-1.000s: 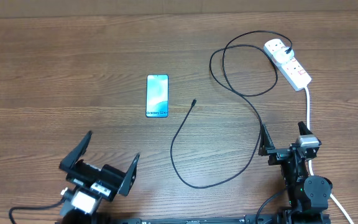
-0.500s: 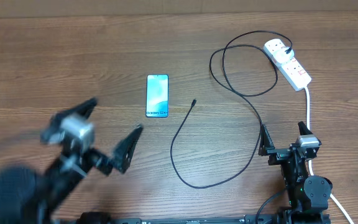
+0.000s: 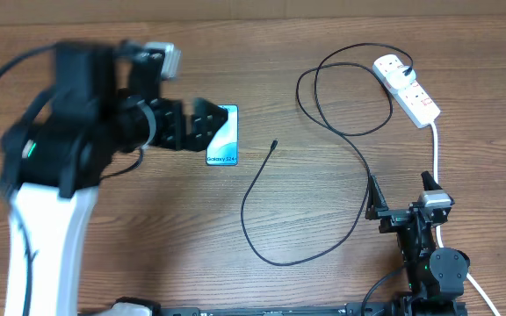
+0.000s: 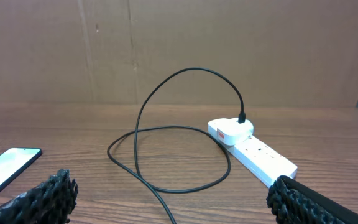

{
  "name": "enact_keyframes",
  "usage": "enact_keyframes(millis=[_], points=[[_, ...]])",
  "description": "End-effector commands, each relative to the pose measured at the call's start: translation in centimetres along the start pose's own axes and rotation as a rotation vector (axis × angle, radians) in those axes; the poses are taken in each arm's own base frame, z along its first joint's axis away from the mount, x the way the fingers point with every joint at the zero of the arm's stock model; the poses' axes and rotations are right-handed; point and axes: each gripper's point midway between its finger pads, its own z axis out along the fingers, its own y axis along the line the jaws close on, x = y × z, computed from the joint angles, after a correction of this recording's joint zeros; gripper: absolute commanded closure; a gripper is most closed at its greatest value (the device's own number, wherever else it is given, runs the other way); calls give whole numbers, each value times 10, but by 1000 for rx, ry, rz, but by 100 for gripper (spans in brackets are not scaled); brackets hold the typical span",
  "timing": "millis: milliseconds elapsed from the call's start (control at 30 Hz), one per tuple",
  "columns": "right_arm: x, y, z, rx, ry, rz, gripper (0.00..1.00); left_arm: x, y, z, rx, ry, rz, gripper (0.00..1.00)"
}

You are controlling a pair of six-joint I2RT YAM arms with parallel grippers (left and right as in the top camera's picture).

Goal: Plug charger to phone and switch on socket
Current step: 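Move the left gripper forward over the Galaxy phone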

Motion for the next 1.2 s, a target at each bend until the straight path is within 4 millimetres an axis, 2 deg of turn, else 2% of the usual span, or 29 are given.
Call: enact_keyframes(millis=[0,133,267,367,567,800,967,1167], points=[[2,1,0,-3,-3,2,0,-11,41,19,-370,80,10,0],[2,1,0,-3,-3,2,0,-7,39,68,-390,198,51,0],[2,1,0,-3,-3,2,0,12,39,115,-355,342,38,0],[2,1,0,-3,-3,2,0,16,50,139,-402,358,-102,0],[2,1,0,-3,-3,2,0,4,72,174,-443,299,-284,0],[2,1,0,-3,-3,2,0,-1,84,201,-458,280,-290,0],[2,1,0,-3,-3,2,0,11,95,218,-490,329,-292,0],[2,1,0,-3,-3,2,0,43,114,240,-537,468,-285,0]])
